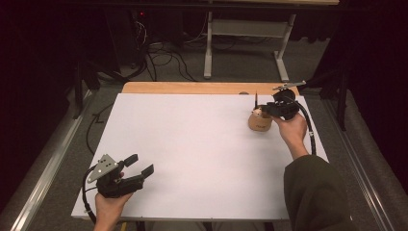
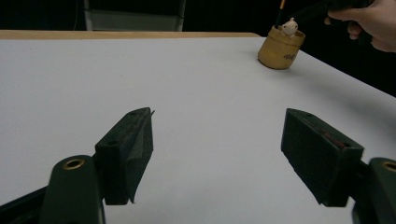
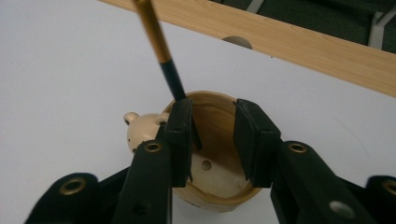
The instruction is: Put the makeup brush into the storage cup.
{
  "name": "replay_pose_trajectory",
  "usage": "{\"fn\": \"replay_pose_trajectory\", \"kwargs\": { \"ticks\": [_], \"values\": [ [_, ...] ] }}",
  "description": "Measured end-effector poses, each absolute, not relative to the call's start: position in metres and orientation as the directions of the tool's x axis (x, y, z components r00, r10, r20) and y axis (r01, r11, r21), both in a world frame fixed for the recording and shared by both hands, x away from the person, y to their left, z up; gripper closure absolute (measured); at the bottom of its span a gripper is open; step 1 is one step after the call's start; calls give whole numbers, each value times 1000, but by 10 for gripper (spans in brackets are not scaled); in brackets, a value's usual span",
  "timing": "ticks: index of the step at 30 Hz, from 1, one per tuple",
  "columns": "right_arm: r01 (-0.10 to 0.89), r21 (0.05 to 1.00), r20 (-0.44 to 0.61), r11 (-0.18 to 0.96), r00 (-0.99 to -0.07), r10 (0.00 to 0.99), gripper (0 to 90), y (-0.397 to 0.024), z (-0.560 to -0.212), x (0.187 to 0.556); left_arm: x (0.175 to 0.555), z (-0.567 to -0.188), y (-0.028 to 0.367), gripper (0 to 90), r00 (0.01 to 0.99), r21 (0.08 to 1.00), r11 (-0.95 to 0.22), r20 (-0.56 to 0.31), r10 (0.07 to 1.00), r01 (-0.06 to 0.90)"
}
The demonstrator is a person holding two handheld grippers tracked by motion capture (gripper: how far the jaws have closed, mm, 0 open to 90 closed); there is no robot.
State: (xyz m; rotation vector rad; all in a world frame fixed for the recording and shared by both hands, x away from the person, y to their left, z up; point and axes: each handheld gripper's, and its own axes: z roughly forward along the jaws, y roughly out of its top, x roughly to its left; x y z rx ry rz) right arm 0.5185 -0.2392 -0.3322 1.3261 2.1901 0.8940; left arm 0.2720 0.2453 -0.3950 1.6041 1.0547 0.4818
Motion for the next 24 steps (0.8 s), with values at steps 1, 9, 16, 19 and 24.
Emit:
{"fn": "replay_pose_trajectory", "kwargs": {
  "ticks": [1,9,16,19,24],
  "values": [
    [614,714,-30,336,-453,891,680,-240,-332,517,272,-395,245,257,521,925,-7,-209,827,381],
    [598,733,-31,325,-447,894,622,-244,-326,510,272,-395,245,257,522,925,-8,-208,827,380],
    [581,749,-40,319,-441,897,599,-249,-320,502,272,-394,244,257,525,926,-9,-206,826,378],
    [578,754,-39,312,-435,900,590,-250,-319,500,271,-394,244,257,524,926,-7,-207,826,377],
    [570,766,-32,298,-428,903,550,-254,-316,495,271,-394,243,257,525,926,-11,-204,826,377]
  ]
}}
